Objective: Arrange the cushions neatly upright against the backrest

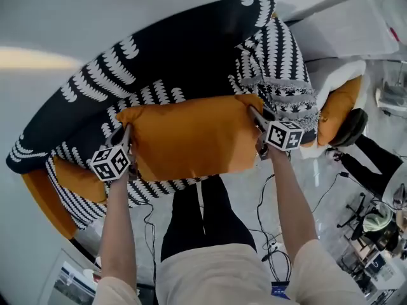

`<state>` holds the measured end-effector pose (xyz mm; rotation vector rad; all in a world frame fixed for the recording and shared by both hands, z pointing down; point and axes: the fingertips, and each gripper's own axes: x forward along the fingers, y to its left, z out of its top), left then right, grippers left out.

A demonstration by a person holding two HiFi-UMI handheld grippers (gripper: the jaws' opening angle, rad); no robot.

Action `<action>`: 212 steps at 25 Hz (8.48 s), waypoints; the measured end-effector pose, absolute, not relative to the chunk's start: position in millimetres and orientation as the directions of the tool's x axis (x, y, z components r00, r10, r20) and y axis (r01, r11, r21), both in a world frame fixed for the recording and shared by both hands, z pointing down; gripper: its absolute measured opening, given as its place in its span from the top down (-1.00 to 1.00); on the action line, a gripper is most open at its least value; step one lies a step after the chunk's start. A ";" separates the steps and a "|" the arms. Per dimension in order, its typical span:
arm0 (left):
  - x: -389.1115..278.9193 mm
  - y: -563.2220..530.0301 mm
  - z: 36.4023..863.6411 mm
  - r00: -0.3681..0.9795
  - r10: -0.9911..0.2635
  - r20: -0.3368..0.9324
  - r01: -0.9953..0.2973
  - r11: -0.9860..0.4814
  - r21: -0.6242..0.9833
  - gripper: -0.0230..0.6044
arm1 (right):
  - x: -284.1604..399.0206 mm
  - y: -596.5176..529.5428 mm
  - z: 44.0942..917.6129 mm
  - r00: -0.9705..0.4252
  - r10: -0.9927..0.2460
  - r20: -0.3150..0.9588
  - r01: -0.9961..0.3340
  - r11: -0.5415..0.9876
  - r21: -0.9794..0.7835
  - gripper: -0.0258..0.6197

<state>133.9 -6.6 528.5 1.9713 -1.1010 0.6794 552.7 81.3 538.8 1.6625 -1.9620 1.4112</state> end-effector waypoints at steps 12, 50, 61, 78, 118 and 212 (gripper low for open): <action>142.5 -31.0 435.0 0.492 -0.654 0.574 -0.864 -0.287 0.414 0.80 | 570.0 2.9 431.4 -0.383 -0.749 0.541 -0.860 0.076 -0.504 0.69; 162.5 -129.2 436.7 0.359 -0.744 0.564 -0.933 -0.265 0.244 0.58 | 596.8 -168.0 435.2 -0.304 -0.780 0.547 -0.953 0.237 -0.191 0.27; 140.0 -92.1 389.0 0.301 -0.739 0.603 -0.952 -0.196 0.234 0.43 | 599.0 -92.5 392.1 -0.260 -0.747 0.612 -0.960 0.133 -0.246 0.20; 134.4 106.8 302.0 0.264 -0.709 0.654 -0.959 -0.120 0.258 0.87 | 475.1 89.8 306.7 -0.528 -0.644 0.554 -0.848 0.355 -0.395 0.85; -296.5 513.8 293.2 -0.072 -0.742 0.667 -0.852 0.393 0.346 0.87 | -136.6 381.0 285.5 -0.833 0.017 0.553 -0.296 0.830 -0.472 0.85; -469.7 -1.4 691.7 0.426 -0.133 0.895 -0.840 -0.425 0.337 0.68 | -220.8 165.0 673.0 -0.466 -0.451 0.762 -0.732 -0.287 -0.618 0.70</action>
